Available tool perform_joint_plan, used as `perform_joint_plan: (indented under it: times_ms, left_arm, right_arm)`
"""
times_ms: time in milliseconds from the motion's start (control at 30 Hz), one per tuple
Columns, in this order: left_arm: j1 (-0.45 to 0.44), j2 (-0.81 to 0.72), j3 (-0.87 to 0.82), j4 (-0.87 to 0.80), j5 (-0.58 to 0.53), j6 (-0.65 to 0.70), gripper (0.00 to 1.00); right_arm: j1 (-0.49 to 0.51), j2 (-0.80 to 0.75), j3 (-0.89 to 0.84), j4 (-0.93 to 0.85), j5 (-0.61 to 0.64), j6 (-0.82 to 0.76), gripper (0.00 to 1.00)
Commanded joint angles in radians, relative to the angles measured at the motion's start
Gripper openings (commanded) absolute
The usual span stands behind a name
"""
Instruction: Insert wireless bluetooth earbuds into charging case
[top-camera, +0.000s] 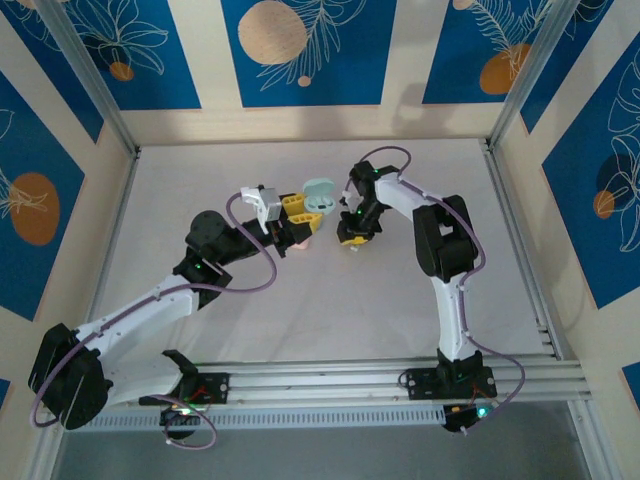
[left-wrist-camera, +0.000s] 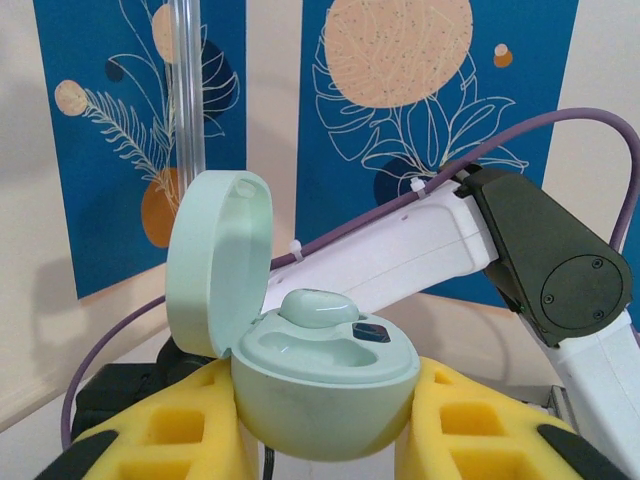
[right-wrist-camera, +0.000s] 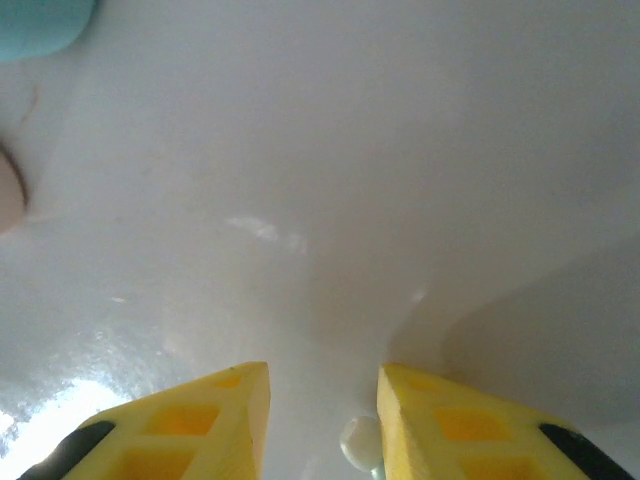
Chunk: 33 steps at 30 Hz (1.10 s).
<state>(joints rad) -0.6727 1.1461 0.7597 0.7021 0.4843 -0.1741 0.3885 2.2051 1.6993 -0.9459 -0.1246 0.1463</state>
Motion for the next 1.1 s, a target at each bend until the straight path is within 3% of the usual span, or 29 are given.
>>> perform_joint_plan:
  times_ms: [0, 267, 633, 1067]
  left_arm:
    - [-0.009, -0.025, -0.003, 0.01, -0.015, 0.003, 0.24]
    - [-0.01, -0.022, 0.0, 0.01, -0.014, -0.001, 0.25]
    - [-0.009, -0.018, -0.003, 0.01, -0.015, 0.005, 0.25]
    - [-0.01, 0.003, 0.003, 0.022, -0.006, 0.001, 0.25]
  right_arm:
    - [0.029, -0.021, -0.022, -0.044, -0.061, -0.079, 0.34]
    - [0.043, -0.137, -0.088, 0.008, -0.073, -0.046, 0.36]
    - [-0.095, -0.327, -0.33, 0.188, -0.16, 0.345, 0.37]
    - [-0.081, -0.298, -0.418, 0.257, -0.192, 0.467, 0.4]
